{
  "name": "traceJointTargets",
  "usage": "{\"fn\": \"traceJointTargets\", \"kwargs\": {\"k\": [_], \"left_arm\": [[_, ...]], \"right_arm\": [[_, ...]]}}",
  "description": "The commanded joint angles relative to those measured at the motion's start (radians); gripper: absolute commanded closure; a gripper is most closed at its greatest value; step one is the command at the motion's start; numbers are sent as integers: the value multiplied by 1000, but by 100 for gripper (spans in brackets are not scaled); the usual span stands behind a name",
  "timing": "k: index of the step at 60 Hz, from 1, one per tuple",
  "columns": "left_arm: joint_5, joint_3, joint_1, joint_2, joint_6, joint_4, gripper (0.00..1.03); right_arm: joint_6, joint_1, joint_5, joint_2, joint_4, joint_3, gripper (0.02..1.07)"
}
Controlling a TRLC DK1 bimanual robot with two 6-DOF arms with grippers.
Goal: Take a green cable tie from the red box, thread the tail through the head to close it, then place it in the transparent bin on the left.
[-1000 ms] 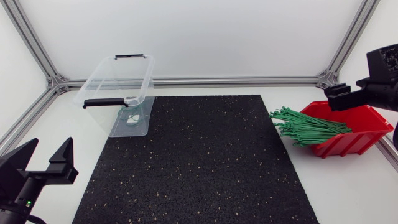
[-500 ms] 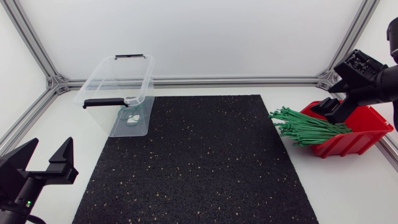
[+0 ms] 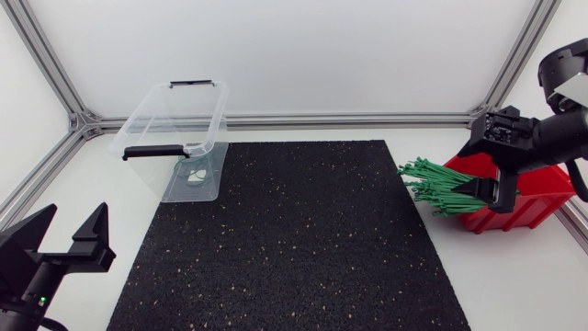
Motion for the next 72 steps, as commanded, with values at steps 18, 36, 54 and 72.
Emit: {"fn": "traceJointTargets", "kwargs": {"k": [18,36,54,72], "left_arm": [[-1,-39,-4,-7,-27,-15,4],[-1,-39,-4,-6,-27,-15,4],[-3,-39,-4,-6,-27,-15,4],[-1,-39,-4,-6,-27,-15,4]], "right_arm": [[-245,-54,-20,64,-29,-71,51],[-271,-55,-12,99,-22,-107,76],[-302,-57,2,45,23,-196,78],[-300,-63,17,19,106,-228,78]]}}
